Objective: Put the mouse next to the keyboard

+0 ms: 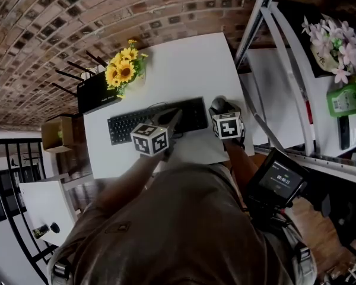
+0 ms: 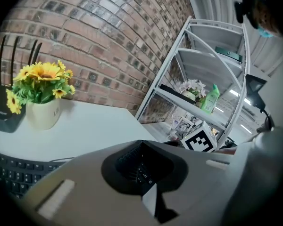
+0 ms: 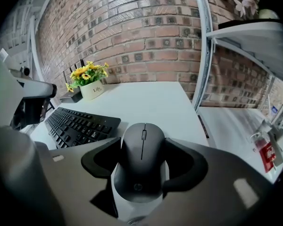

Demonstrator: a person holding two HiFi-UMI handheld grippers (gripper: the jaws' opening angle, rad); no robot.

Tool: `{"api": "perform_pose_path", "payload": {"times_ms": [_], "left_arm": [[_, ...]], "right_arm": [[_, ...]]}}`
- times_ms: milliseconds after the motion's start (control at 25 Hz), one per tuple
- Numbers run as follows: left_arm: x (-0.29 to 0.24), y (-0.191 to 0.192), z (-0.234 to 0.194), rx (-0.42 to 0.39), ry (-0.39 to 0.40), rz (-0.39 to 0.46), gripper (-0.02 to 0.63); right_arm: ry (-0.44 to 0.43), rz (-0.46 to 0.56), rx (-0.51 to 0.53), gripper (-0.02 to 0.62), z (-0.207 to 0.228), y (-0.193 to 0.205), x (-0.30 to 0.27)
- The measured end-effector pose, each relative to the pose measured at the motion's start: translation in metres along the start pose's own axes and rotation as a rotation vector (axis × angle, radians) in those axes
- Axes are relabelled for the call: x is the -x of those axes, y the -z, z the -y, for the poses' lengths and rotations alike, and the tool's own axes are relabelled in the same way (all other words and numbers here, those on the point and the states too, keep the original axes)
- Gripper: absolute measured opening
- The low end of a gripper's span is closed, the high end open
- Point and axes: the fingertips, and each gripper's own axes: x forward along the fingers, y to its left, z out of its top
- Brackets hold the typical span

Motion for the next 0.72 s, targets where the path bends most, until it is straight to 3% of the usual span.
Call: {"api": "perform_pose_path", "payload": {"times_ms": [720], "left_arm": [[0.005, 0.0, -0.009, 0.016, -0.016, 0.0, 0.002]], "right_arm": [[0.031, -0.06, 0.01, 0.316, 0.006, 0.014, -0.015]]}}
